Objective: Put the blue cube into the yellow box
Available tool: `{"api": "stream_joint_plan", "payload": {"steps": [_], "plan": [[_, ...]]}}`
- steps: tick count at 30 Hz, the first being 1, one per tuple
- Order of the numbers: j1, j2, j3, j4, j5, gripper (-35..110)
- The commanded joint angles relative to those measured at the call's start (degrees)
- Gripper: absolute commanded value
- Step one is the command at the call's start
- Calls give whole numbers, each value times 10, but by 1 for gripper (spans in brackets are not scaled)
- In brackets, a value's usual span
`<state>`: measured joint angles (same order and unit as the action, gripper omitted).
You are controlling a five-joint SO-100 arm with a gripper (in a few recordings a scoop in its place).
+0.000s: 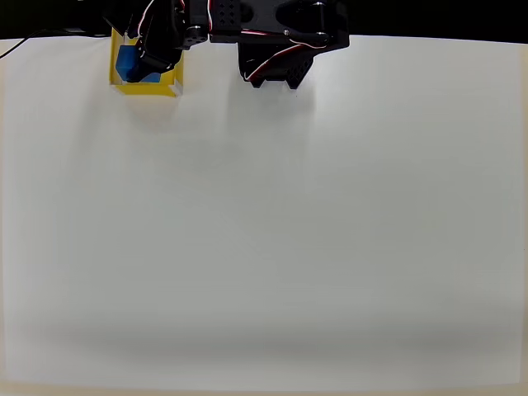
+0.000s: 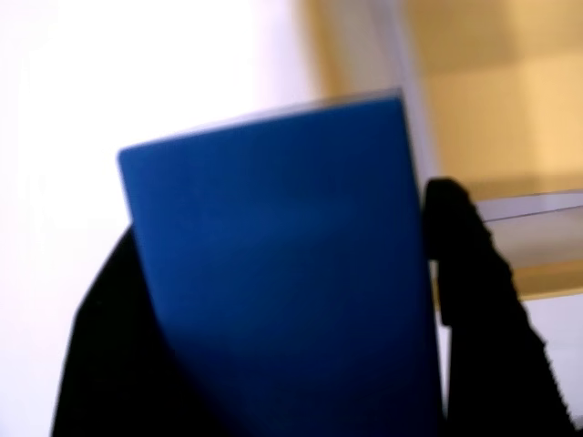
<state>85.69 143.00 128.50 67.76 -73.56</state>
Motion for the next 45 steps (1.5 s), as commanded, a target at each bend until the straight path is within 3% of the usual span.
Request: {"api": "stream_joint_plan", "payload": {"steps": [1, 19, 28, 36, 45], "plan": [[67, 25, 4, -13, -18, 5], [117, -32, 137, -177, -83, 9], [118, -39, 183, -210, -98, 20], [125, -37, 204, -229, -100, 39], [123, -30, 194, -230, -102, 37]]}}
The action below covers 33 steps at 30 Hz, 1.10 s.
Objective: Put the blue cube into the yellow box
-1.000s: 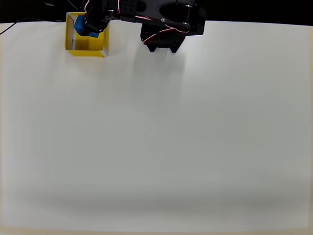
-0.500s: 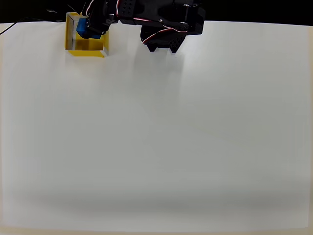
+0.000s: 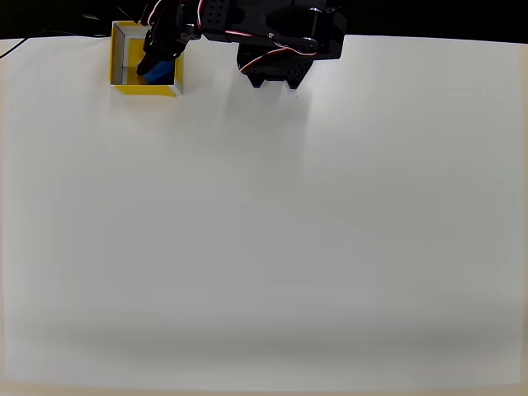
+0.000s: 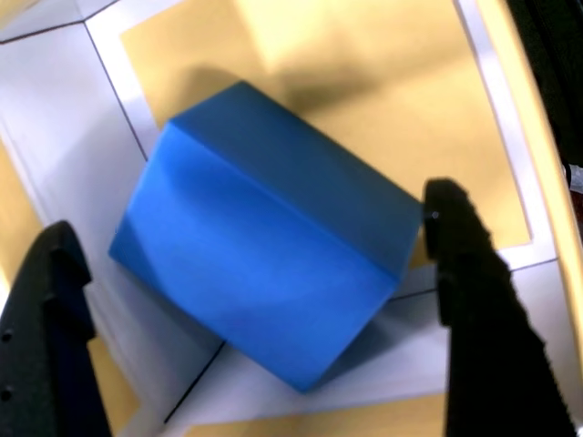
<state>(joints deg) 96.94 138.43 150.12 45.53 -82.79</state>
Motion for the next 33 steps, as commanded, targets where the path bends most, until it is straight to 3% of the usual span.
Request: {"api": "stream_joint_plan", "payload": {"steps": [1, 11, 18, 24, 33], "plan": [[10, 18, -28, 0, -14, 35], [-25, 37, -116, 14, -62, 0], [-99, 61, -172, 16, -48, 0], [-236, 97, -207, 7, -19, 0], [-542, 165, -183, -4, -10, 0]]}}
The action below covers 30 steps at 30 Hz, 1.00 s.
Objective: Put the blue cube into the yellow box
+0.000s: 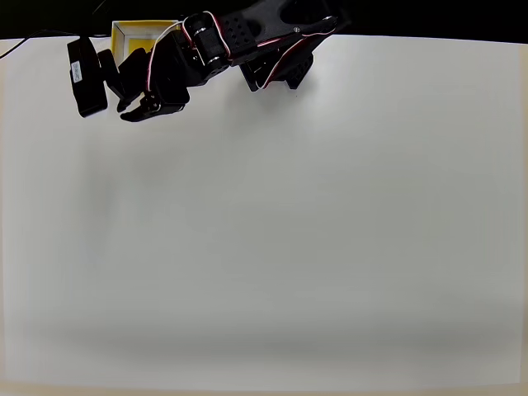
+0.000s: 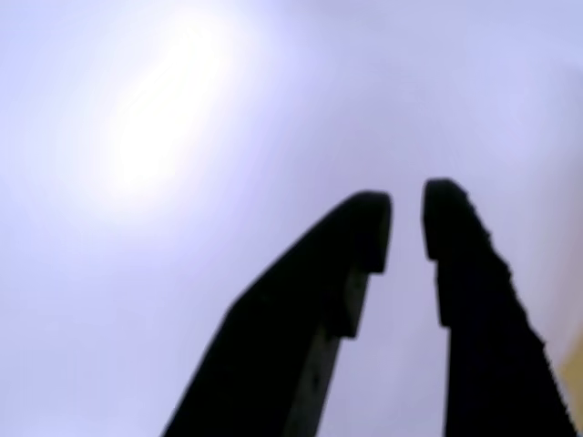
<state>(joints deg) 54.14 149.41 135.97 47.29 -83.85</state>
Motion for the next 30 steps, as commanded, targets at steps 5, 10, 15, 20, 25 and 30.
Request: {"api": "stream_joint_plan", "payload": {"steps": [5, 10, 15, 20, 25, 30], "plan": [[-271, 108, 24, -35, -22, 0], [-405, 182, 117, -16, -52, 0], [-505, 270, 221, 15, -74, 0], [-551, 335, 305, 81, -96, 0], [-553, 402, 365, 151, -102, 0], [-573, 422, 396, 211, -93, 0]]}}
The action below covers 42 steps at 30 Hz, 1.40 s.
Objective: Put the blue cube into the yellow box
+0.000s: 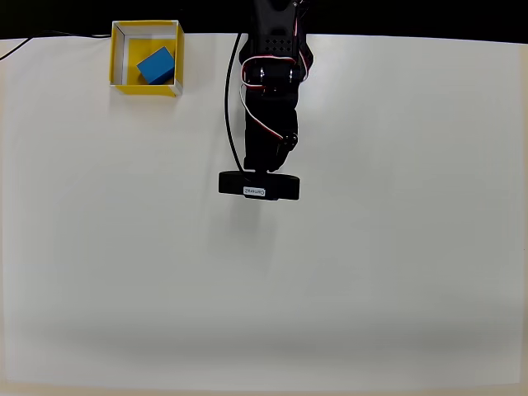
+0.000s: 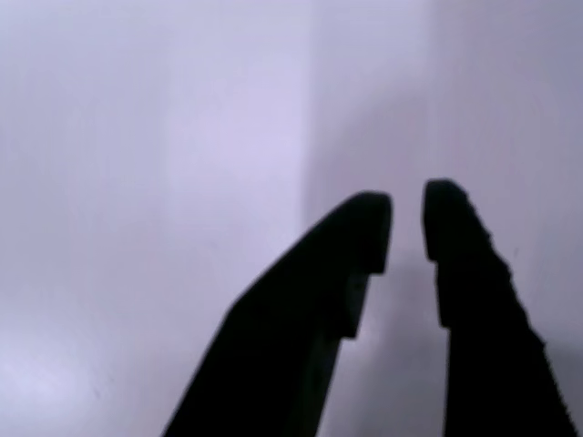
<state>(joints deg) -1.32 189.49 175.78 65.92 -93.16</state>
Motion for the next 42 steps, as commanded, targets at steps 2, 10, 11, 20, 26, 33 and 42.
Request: {"api": "stream_joint_plan", "payload": {"steps": [2, 10, 11, 20, 26, 33, 42], "plan": [[-20, 21, 16, 35, -9, 0], [-15, 21, 44, 119, -28, 0], [-10, 21, 44, 119, -28, 0], [10, 21, 45, 120, 4, 2], [6, 20, 45, 120, 4, 2], [6, 20, 45, 120, 4, 2], [6, 20, 45, 120, 4, 2]]}}
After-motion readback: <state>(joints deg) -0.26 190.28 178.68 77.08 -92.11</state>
